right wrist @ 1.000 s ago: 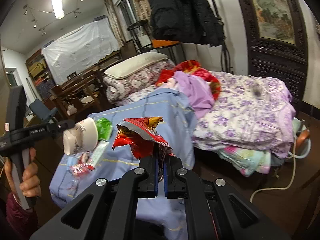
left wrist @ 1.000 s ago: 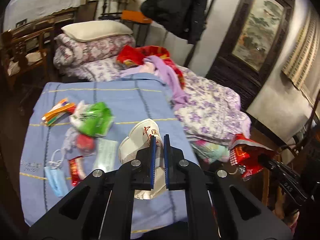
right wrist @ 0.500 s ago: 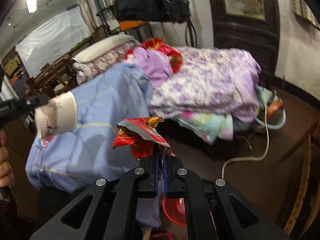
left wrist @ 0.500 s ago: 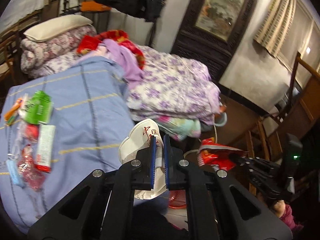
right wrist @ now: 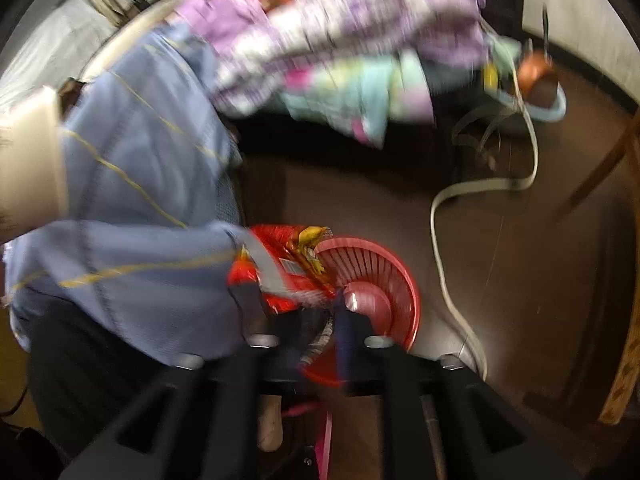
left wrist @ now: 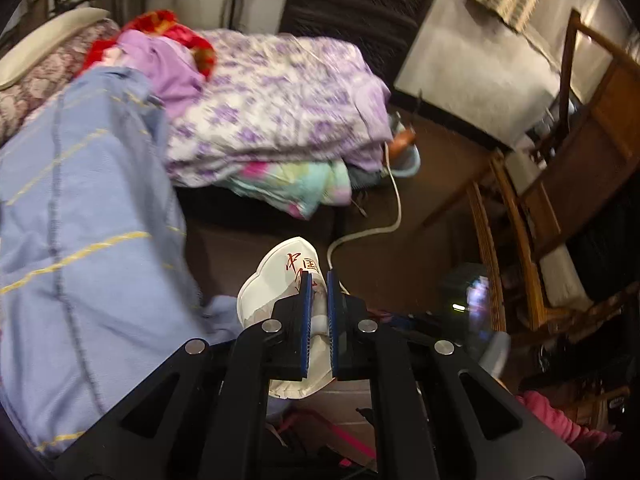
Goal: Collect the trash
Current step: 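Carry the cup and wrapper to the red wastebasket and release both, then return both tools over the trash pile on the bed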
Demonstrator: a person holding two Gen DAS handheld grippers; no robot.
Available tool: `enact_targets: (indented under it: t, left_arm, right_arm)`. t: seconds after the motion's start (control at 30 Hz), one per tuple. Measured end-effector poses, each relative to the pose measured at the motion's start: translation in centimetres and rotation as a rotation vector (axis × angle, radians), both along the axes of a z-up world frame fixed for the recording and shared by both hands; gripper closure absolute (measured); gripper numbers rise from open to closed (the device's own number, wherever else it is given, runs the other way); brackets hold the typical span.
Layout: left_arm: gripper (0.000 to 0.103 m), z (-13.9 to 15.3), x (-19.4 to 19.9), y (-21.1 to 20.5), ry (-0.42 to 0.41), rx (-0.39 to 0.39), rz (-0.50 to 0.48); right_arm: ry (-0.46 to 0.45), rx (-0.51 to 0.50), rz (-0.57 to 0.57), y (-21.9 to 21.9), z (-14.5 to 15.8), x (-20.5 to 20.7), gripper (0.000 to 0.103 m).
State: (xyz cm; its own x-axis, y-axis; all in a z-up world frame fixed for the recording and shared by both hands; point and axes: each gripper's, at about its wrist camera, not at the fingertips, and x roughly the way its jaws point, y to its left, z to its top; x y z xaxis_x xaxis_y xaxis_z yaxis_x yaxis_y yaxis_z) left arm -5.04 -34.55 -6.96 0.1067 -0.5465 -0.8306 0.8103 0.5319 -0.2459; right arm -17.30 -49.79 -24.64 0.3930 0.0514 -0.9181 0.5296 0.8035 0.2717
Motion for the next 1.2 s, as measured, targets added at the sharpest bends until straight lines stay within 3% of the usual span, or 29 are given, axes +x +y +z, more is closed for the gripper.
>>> enact_targets:
  t: [0.1, 0.3, 0.43, 0.57, 0.93, 1.2]
  left_arm:
    - [0.095, -2.0, -0.9, -1.9, 0.019, 0.036, -0.047]
    - [0.095, -6.7, -2.4, -5.7, 0.072, 0.106, -0.127]
    - [0.094, -9.6, -3.2, -7.8, 0.103, 0.154, -0.181]
    - [0.089, -10.5, -3.5, -8.6, 0.104, 0.18, -0.191]
    - [0.076, -6.8, -2.0, -6.0, 0.076, 0.109, -0.114]
    - [0.06, -3.1, -0.6, -1.0, 0.017, 0.046, -0.01]
  right_arm:
    - [-0.008, 0.015, -0.054, -0.9, -0.8, -0.9, 0.058]
    - [-0.082, -0.073, -0.136, -3.7, 2.8, -3.5, 0.058]
    - [-0.131, -0.076, -0.166, -5.0, 4.3, -4.4, 0.058]
    - [-0.162, -0.085, -0.161, -5.0, 5.3, -4.7, 0.058]
    - [-0.235, -0.104, -0.123, -3.6, 9.1, -3.9, 0.058]
    - [-0.286, -0.141, -0.045, 0.0, 13.1, -1.8, 0.057]
